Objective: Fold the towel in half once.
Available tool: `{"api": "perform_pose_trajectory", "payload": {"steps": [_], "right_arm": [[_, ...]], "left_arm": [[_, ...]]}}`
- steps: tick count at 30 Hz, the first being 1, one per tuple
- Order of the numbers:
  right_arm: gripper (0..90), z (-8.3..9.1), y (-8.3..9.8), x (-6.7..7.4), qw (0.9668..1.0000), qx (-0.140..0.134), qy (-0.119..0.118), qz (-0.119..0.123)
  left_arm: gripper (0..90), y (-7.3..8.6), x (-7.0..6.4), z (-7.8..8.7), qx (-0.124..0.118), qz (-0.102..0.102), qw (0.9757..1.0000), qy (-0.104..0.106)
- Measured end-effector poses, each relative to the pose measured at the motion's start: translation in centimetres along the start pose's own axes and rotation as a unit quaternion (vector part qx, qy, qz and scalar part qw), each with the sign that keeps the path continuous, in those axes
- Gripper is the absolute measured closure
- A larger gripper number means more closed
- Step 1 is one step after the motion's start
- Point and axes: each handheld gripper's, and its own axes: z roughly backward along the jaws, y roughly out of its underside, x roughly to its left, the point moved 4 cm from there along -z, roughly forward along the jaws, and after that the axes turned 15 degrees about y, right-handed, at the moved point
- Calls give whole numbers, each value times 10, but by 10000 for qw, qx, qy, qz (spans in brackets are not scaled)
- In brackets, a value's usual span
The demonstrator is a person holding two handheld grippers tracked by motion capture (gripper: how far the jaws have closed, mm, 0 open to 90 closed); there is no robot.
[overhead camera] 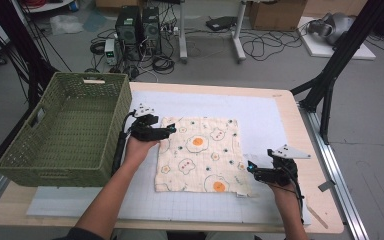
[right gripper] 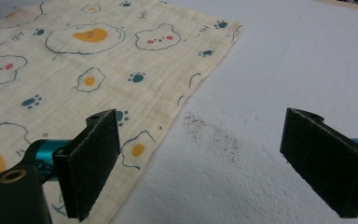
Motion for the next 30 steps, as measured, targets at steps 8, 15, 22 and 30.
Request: {"api": "perform_pose_trajectory", "payload": {"steps": [8,15,22,30], "right_arm": [[114,-1,1,0,10000,11,-10,35],[114,-3,1,0,10000,39,-15,37],[114,-5,1,1,10000,68,-34,51],[115,-6,2,2,9999,135,-36,87]], "left_arm": [[273,8,30,-16,283,465,9972,-504],[372,20,46,-25,422,702,9948,-605],[355,24,41,-32,738,302,9930,-867],[642,24,28,-38,1023,-317,9905,-867]]}}
